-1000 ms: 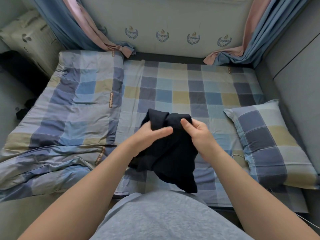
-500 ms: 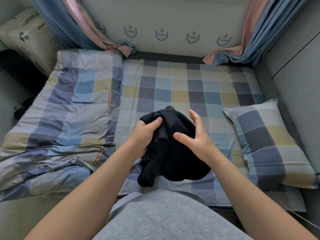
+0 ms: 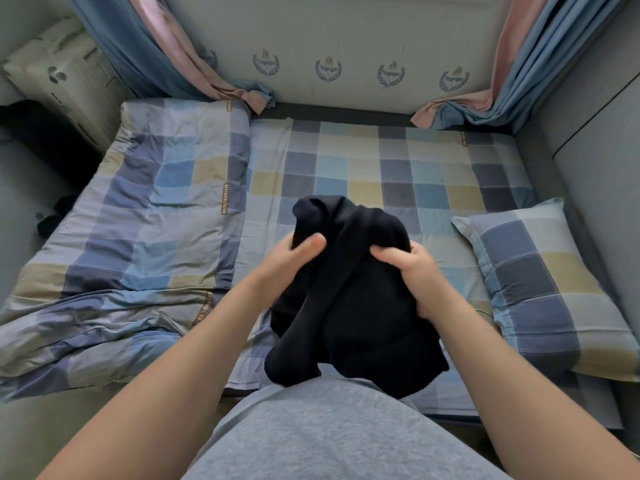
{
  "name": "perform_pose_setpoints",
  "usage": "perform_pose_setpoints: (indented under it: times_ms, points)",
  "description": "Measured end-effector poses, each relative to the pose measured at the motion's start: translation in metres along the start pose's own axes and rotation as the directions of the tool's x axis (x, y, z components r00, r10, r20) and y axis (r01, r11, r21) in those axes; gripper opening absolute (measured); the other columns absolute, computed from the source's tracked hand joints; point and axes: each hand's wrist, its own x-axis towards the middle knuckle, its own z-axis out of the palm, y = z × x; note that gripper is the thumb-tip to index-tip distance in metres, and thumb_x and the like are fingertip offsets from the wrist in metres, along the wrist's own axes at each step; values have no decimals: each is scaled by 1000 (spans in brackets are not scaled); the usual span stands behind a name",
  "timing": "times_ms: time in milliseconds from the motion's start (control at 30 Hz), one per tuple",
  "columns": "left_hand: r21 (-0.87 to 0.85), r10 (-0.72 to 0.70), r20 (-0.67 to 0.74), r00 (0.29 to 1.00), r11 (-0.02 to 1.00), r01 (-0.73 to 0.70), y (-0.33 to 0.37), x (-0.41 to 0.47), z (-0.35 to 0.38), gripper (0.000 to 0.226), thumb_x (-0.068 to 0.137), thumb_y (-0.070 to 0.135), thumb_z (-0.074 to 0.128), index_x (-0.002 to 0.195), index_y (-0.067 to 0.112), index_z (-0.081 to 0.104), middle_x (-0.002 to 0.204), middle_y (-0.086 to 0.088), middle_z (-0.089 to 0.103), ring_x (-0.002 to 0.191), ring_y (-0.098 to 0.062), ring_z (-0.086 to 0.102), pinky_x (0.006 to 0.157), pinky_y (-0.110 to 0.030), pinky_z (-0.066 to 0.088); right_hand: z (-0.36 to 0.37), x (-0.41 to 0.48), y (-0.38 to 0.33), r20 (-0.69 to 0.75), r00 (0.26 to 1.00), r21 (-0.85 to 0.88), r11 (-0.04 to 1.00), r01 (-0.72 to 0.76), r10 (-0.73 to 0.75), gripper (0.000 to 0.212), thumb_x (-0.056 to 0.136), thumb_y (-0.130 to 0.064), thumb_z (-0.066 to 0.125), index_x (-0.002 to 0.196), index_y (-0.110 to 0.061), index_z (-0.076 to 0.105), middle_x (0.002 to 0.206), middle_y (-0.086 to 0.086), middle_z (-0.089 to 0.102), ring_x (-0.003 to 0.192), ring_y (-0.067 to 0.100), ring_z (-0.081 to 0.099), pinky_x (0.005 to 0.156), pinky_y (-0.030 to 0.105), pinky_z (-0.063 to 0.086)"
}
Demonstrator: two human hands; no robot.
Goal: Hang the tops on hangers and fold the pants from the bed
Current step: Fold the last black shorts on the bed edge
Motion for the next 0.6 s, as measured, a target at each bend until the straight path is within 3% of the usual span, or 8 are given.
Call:
perform_pose_setpoints:
  times_ms: [100,167,233,300,367,433,500,600]
  points:
    - [179,-57,41,998,983,49,-16,-3,5,23,77,53,77,98,56,69,107,27,72,100,5,68,78,-16,55,-14,5,-13,49,998,4,999,-47,47,36,77,-29,78,108,-10,77,115,19,72,106,35,70,86,43,57]
    - [161,-57,-51,997,985,65,-24,0,6,15,88,41,74,101,43,69,100,22,74,94,2,70,78,-18,55,-21,8,-18,57,997,-59,997,-50,54,39,76,-32,79,109,-11,76,115,17,73,106,34,71,85,43,58]
    - [85,-55,-145,988,994,67,-25,2,4,4,95,31,68,99,31,68,90,17,77,84,-2,73,68,-18,57,-25,11,-18,9,1000,-137,990,-10,11,35,79,-31,78,108,-11,75,110,12,75,102,30,73,77,35,60]
    - [14,-65,-201,977,998,69,-19,2,2,5,97,27,66,99,24,70,90,8,78,84,-11,75,64,-23,59,-24,14,-14,-67,995,-296,954,45,-68,30,86,-27,75,114,-17,71,110,4,76,102,21,72,75,27,58]
    - [-39,-65,-247,967,998,57,-9,2,3,12,97,24,66,103,16,72,95,-3,78,90,-22,75,70,-33,61,-21,14,-7,-90,983,-550,831,85,-160,41,90,-26,72,129,-22,59,129,-1,65,119,15,62,94,30,51]
    - [-106,-72,-331,941,994,38,0,4,4,17,97,22,66,107,9,72,100,-12,77,94,-29,74,81,-42,60,-15,9,-2,-31,980,-724,680,113,-197,65,88,-36,73,145,-27,43,147,-7,44,135,12,41,112,36,35]
    - [-185,-110,-400,910,982,37,8,4,8,21,97,20,65,110,4,70,100,-16,76,90,-32,74,79,-44,60,-2,-1,2,92,984,-720,673,171,-152,83,78,-54,73,149,-33,36,150,-13,36,138,6,33,116,36,29]
    - [-295,-166,-403,900,955,45,17,1,13,23,100,20,61,107,-1,68,92,-19,74,77,-32,74,63,-41,59,27,-16,21,258,965,-662,721,207,-40,100,69,-64,74,153,-32,30,153,-13,38,141,2,35,118,34,32]
